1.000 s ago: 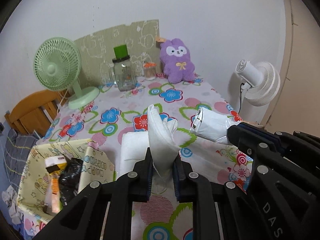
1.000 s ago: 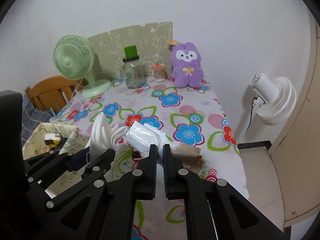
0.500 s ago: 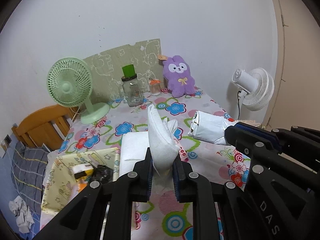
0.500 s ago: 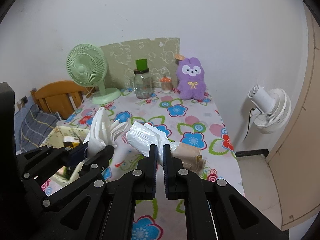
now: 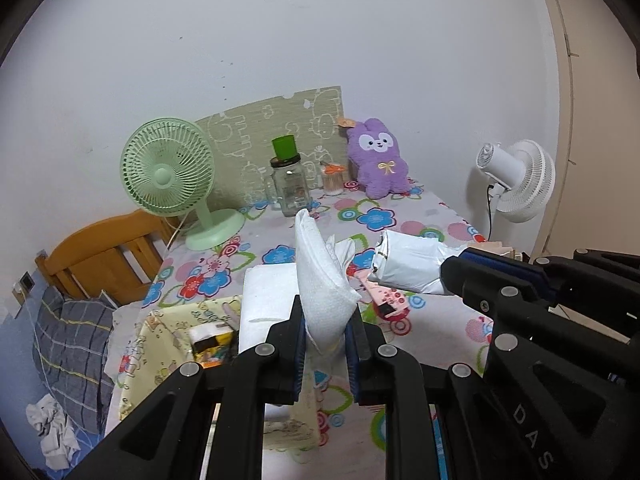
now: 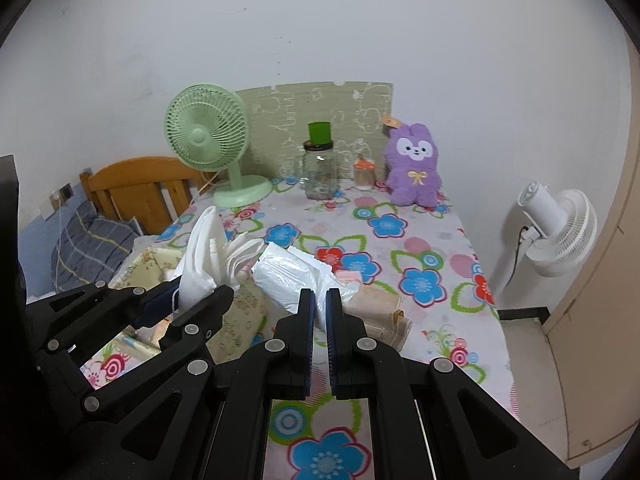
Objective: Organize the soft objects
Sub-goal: 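Carry the white cloth with the left tool while the right tool carries the roll toward the fabric box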
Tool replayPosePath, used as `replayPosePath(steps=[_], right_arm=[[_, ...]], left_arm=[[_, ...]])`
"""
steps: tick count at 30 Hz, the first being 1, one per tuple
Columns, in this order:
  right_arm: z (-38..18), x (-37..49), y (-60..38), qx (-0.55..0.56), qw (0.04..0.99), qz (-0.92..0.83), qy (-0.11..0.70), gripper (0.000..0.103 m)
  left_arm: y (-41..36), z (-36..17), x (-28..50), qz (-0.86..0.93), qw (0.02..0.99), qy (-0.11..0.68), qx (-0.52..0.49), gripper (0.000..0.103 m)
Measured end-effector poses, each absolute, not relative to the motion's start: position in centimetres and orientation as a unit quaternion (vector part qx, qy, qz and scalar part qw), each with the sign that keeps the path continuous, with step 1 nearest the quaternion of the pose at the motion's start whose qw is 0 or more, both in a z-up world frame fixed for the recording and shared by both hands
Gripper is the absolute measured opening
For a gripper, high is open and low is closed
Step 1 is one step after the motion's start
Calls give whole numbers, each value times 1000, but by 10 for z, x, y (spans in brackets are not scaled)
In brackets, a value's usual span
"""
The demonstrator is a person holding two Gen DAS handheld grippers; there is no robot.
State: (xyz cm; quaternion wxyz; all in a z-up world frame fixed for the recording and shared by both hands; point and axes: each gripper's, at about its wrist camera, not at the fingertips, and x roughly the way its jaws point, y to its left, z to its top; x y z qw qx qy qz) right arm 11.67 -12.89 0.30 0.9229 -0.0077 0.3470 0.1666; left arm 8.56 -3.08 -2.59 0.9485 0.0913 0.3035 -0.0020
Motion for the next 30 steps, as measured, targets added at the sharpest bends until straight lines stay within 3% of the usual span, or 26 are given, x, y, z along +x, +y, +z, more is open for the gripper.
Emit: replayPosePath(steps=[30], right_arm=[[-32,152,-9,-29,893,244,377,8]], left_arm=[[78,-57,110,47,935,347,59,16]])
